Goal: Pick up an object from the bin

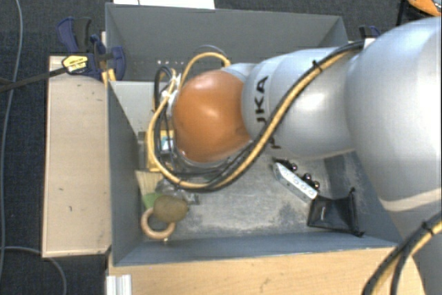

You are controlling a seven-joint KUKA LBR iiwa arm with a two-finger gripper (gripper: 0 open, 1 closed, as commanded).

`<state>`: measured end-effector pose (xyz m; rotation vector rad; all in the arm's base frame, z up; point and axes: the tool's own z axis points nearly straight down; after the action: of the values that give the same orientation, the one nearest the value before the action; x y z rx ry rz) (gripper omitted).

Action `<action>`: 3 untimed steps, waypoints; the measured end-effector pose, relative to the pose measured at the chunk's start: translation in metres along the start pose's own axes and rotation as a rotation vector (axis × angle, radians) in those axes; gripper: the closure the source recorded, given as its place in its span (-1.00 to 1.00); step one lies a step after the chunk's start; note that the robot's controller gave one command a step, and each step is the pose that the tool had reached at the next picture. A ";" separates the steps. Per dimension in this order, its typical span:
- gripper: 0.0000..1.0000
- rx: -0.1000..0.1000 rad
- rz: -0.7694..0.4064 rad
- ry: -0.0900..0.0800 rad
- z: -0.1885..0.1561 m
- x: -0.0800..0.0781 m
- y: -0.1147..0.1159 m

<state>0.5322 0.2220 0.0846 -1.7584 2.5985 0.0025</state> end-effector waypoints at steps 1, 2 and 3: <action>1.00 0.001 0.001 -0.001 -0.022 0.000 0.000; 1.00 0.007 0.003 -0.006 -0.035 -0.002 -0.002; 1.00 0.007 0.003 -0.007 -0.043 -0.002 -0.002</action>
Offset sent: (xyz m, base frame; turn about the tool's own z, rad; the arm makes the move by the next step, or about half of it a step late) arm 0.0001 0.0000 0.0084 0.0000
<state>0.5346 0.2230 0.1277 -1.7491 2.5929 -0.0006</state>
